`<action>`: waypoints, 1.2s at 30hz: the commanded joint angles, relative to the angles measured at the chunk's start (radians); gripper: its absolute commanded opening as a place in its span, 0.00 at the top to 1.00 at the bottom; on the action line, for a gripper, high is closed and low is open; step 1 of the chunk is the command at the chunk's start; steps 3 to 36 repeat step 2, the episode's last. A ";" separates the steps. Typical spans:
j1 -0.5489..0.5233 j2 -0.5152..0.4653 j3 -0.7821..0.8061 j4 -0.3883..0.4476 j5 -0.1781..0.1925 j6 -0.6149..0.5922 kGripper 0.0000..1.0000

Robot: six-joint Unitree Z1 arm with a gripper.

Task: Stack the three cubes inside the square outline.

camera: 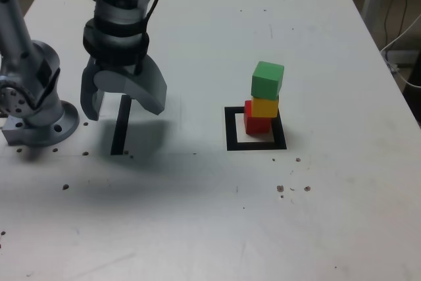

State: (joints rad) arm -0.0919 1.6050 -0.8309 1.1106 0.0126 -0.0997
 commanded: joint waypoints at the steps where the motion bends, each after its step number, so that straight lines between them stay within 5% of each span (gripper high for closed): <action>1: 0.001 -0.003 0.003 -0.002 -0.003 -0.001 0.01; 36: 0.001 -0.003 0.002 -0.002 -0.003 0.000 0.01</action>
